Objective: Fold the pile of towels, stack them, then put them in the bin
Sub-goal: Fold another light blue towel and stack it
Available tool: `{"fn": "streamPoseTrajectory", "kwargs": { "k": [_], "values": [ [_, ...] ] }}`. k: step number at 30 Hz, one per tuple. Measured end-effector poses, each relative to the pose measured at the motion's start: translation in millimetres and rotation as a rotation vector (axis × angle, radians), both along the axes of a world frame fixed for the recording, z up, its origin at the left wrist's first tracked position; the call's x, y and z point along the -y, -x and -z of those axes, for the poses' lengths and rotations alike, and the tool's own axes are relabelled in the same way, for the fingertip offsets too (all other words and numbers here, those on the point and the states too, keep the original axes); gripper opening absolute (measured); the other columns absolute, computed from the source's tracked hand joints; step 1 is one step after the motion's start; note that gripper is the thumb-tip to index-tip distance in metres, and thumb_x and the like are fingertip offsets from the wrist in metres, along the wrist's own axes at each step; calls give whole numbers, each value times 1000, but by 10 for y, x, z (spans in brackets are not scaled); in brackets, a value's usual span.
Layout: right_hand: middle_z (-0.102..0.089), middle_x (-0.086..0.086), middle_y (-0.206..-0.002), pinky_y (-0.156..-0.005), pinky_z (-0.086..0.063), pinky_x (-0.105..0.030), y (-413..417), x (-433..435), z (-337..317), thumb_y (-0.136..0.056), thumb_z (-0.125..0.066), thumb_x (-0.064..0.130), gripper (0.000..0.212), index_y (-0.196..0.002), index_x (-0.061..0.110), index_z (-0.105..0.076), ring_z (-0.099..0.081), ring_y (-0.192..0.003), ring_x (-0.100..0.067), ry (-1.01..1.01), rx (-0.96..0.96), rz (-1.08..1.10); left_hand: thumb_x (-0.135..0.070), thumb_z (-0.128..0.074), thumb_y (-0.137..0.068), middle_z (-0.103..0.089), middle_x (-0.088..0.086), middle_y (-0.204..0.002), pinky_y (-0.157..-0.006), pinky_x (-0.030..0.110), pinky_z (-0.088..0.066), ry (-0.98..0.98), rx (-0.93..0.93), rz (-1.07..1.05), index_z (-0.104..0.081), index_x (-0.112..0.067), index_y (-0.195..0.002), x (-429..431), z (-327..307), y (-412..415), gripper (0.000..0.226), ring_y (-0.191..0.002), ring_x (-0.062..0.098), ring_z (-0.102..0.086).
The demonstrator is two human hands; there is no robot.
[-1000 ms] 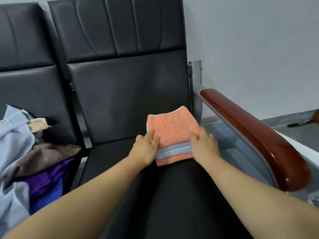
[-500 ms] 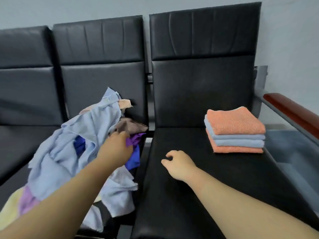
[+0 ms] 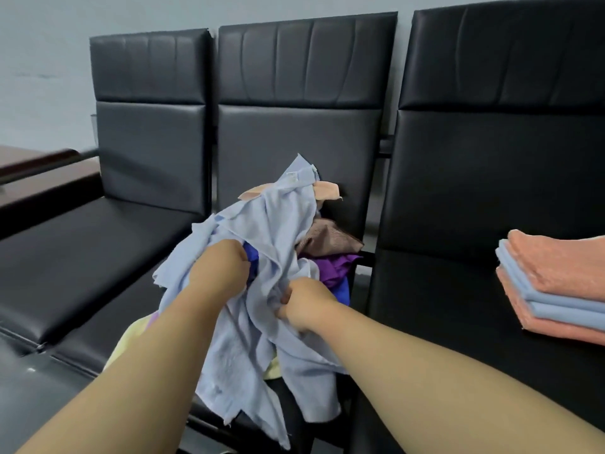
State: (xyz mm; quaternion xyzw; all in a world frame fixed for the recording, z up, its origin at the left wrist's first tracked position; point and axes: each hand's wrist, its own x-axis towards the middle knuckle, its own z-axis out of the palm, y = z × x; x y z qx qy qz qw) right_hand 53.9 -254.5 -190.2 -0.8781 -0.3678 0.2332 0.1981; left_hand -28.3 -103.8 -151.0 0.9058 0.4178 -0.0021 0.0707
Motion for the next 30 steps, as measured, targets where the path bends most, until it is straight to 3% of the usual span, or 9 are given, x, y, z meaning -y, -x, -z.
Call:
{"fn": "streamPoseTrajectory", "kwargs": {
  "k": [4,7,11,14,18,23,25,27,30],
  "values": [
    [-53,-2,-72,-54,-37,-29,-76,54,-31,-98,-64,27,30,-73,12,-58,-50,-74,-23,5,32,-45,-11,-55,-87,-50,9,-56,-54,35,-40,96,351,-26,-46,-14,-59,-63,34,32,29,-61,29,-48],
    [-55,3,-66,-53,-37,-25,-189,242,-302,-94,-67,23,26,-70,14,-64,-49,-63,-15,-273,-96,76,-28,-59,-88,-66,8,-71,-62,40,-54,111,561,-6,-63,-17,-80,46,-5,14,14,-69,26,-61],
    [-60,-9,-78,-65,-43,-34,-350,567,-873,-102,-62,17,16,-87,12,-62,-52,-73,-24,-718,-394,221,-51,-52,-98,-71,-6,-78,-81,40,-57,600,809,170,-68,-28,-87,453,-69,-114,30,-75,21,-64],
    [-74,-1,-78,-58,-56,-30,-422,908,-1261,-109,-53,15,16,-95,10,-61,-71,-66,-17,-942,-618,284,-57,-48,-102,-56,-8,-124,-107,32,-38,724,758,365,-71,-39,-94,770,-78,-209,30,-116,9,-52],
    [-75,-20,-115,-83,-64,-46,-556,1330,-1481,-108,-54,18,26,-124,1,-64,-75,-105,-31,-1088,-734,341,-63,-52,-94,-61,0,-139,-121,46,-32,1074,783,477,-70,-34,-127,1177,-86,-378,47,-135,22,-51],
    [-70,-11,-83,-73,-59,-40,-643,1915,-1505,-104,-59,21,32,-78,9,-72,-69,-84,-26,-1057,-762,372,-68,-62,-85,-66,20,-132,-104,59,-49,1844,1150,136,-61,-13,-134,1607,-246,-620,73,-120,44,-64],
    [-65,-9,-73,-67,-57,-36,-621,2144,-1476,-102,-58,16,40,-63,11,-67,-66,-73,-22,-974,-775,338,-53,-64,-94,-72,18,-115,-90,47,-59,1782,1238,-73,-65,-10,-114,1754,-245,-783,48,-105,34,-72],
    [-65,-10,-76,-70,-58,-37,-595,2369,-1390,-100,-59,13,35,-66,9,-67,-66,-75,-20,-819,-708,320,-28,-60,-101,-69,12,-90,-66,25,-57,1465,1106,-139,-62,-10,-91,1913,-212,-960,20,-77,16,-72],
    [-70,-12,-92,-92,-57,-47,-567,2703,-1187,-100,-64,17,18,-85,11,-73,-68,-91,-24,-658,-535,363,-16,-66,-92,-62,10,-85,-77,37,-58,1036,752,83,-57,-10,-87,2165,-66,-1200,12,-86,24,-66]
  ]
}}
